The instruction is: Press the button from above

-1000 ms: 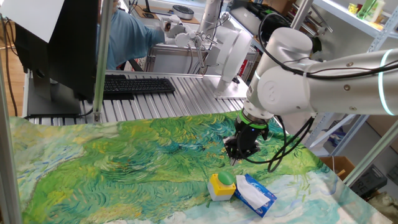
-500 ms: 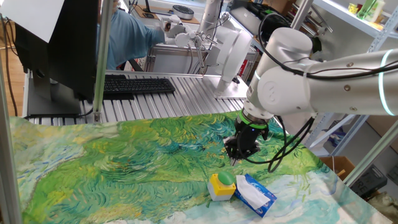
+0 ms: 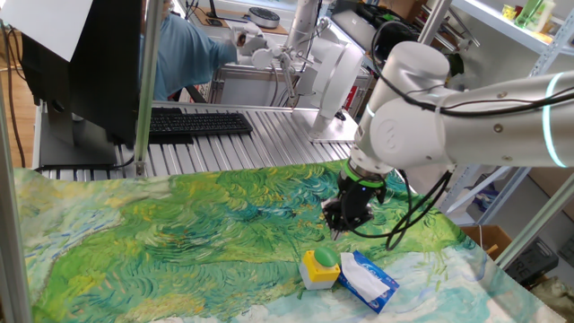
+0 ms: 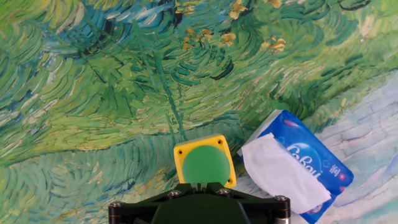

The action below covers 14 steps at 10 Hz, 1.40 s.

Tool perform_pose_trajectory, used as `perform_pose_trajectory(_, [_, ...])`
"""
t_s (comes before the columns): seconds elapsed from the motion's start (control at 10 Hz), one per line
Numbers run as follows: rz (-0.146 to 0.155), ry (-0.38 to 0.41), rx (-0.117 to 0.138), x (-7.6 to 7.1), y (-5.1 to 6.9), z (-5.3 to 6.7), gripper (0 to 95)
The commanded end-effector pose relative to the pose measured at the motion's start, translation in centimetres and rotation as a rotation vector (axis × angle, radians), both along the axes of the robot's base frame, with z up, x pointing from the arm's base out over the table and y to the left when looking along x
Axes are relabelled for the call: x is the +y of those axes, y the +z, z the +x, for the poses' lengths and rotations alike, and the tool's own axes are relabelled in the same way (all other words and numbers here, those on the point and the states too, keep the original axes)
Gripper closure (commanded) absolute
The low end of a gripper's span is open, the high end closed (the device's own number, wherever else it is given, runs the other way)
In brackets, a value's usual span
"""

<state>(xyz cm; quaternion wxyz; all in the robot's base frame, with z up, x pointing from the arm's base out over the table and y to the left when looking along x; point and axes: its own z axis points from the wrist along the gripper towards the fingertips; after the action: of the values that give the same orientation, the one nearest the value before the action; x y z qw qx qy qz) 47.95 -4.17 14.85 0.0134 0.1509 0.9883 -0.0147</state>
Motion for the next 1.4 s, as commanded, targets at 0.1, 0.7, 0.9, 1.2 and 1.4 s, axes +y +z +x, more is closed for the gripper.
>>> perform_pose_trajectory(0.1, [0.001, 0.0, -0.002, -0.1, -1.1, 0.3, 95.0])
perform_pose_trajectory(0.7, [0.002, -0.011, -0.006, -0.1, -3.7, 0.1, 95.0])
perform_pose_trajectory(0.9, [0.002, -0.013, -0.014, 0.0, -4.7, -0.3, 95.0])
perform_pose_trajectory(1.2, [0.003, -0.012, -0.016, 0.0, -5.0, -0.4, 95.0])
perform_pose_trajectory(1.4, [0.003, -0.008, -0.029, -0.1, -5.7, -0.3, 95.0])
